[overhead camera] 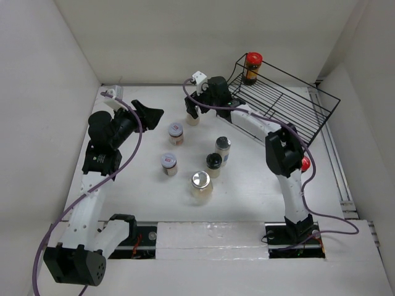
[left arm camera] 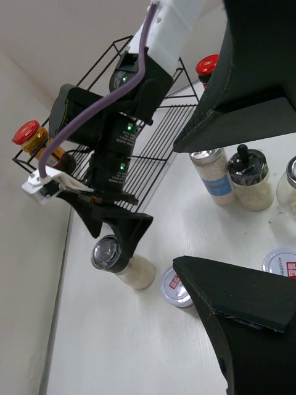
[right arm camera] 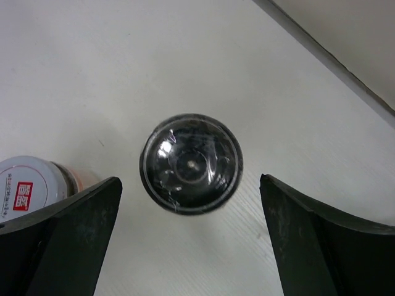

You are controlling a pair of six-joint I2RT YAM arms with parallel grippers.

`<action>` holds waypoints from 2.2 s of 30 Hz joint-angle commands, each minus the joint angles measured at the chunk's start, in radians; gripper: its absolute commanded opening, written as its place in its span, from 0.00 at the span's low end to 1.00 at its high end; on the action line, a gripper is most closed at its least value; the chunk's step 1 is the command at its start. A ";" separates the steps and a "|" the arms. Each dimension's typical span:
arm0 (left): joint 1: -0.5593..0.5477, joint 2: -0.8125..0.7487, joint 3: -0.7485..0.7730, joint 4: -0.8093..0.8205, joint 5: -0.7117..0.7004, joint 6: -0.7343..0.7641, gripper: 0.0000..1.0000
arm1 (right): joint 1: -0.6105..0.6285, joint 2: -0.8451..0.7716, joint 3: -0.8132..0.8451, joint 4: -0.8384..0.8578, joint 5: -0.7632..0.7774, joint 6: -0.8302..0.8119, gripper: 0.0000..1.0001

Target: Organize the condiment bottles

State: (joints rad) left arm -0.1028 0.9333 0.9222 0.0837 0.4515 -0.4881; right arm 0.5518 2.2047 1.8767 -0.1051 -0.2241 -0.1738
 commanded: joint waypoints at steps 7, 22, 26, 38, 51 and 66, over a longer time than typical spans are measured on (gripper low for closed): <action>0.006 0.006 -0.003 0.033 0.021 -0.012 0.63 | 0.019 0.078 0.137 0.041 0.006 0.002 0.89; 0.015 0.006 -0.003 0.053 0.039 -0.021 0.63 | 0.005 -0.216 0.003 0.218 -0.026 0.045 0.59; 0.015 0.006 -0.003 0.044 0.039 -0.021 0.63 | -0.061 -0.383 -0.056 0.315 -0.078 0.089 0.59; 0.015 0.005 0.007 0.025 0.018 -0.009 0.63 | -0.409 -0.580 -0.048 0.280 -0.009 0.132 0.59; 0.015 0.007 0.007 0.027 0.006 0.000 0.63 | -0.561 -0.467 0.013 0.186 -0.044 0.151 0.58; 0.015 0.007 0.007 0.027 0.016 0.000 0.62 | -0.570 -0.352 0.044 0.186 -0.072 0.172 0.58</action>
State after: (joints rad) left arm -0.0914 0.9455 0.9222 0.0811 0.4557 -0.5011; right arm -0.0250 1.8671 1.8835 -0.0372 -0.2768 -0.0196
